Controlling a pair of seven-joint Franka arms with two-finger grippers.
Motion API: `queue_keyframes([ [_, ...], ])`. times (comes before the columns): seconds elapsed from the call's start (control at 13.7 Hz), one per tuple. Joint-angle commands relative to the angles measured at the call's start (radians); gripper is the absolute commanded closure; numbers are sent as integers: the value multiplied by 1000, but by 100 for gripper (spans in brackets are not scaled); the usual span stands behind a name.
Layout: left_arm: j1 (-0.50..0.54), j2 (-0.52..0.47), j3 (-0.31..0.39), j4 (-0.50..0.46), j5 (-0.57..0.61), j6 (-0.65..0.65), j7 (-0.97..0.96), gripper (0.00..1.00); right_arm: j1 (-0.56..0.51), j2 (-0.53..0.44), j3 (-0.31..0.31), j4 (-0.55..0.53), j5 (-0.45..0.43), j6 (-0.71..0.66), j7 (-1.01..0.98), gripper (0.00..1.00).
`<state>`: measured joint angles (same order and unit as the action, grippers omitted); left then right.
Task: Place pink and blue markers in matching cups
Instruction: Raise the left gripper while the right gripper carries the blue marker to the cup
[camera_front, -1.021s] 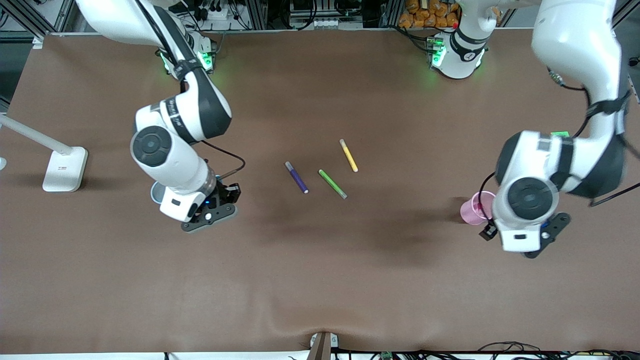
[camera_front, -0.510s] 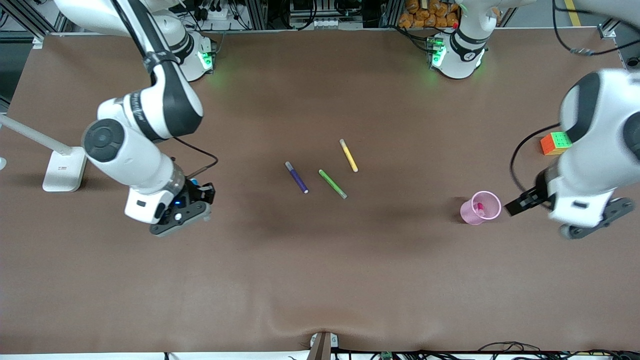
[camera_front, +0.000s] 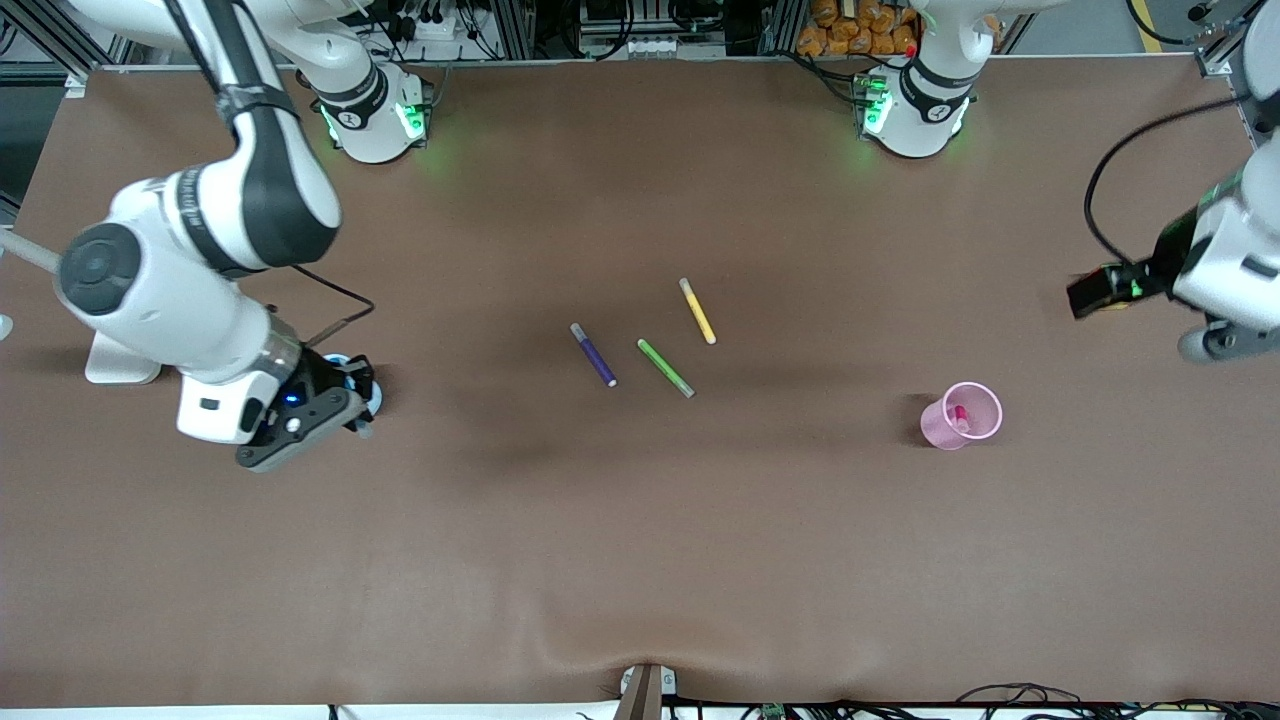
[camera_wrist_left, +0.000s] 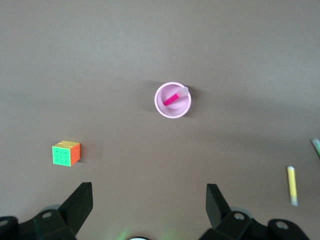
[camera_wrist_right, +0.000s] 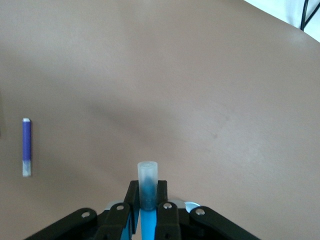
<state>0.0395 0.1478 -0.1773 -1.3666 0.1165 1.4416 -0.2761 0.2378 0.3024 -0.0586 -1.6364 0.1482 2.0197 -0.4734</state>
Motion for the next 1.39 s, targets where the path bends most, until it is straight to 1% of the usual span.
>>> queue_keyframes([
  [0.0,49,-65,-2,-38,-58,-18,78,0,-61,-63,14,-81,31,-7,-97,100],
  [0.22,49,-97,-5,-54,-58,-32,92,0,-101,-92,14,-121,60,-1,-186,100],
  [0.36,51,-111,-5,-58,-58,-36,104,0,-112,-132,14,-195,64,20,-201,100],
  [0.58,42,-143,12,-101,-60,-36,123,0,-112,-201,14,-336,64,117,-211,100],
  [0.66,33,-163,34,-124,-60,-35,123,0,-114,-207,14,-362,64,143,-258,100],
  [0.73,2,-177,68,-143,-61,-35,130,0,-124,-207,14,-371,64,155,-302,100],
  [0.88,-55,-195,148,-167,-67,-33,161,0,-140,-206,14,-381,67,165,-382,100],
  [0.95,-68,-201,171,-172,-81,-32,172,0,-140,-206,14,-390,92,165,-419,100],
  [1.09,-98,-214,197,-193,-83,-26,175,0,-143,-204,13,-428,180,195,-505,100],
  [1.17,-108,-221,206,-210,-81,-18,175,0,-144,-204,13,-450,194,226,-542,100],
  [1.31,-102,-246,205,-238,-80,0,175,0,-146,-198,13,-456,223,243,-600,100],
])
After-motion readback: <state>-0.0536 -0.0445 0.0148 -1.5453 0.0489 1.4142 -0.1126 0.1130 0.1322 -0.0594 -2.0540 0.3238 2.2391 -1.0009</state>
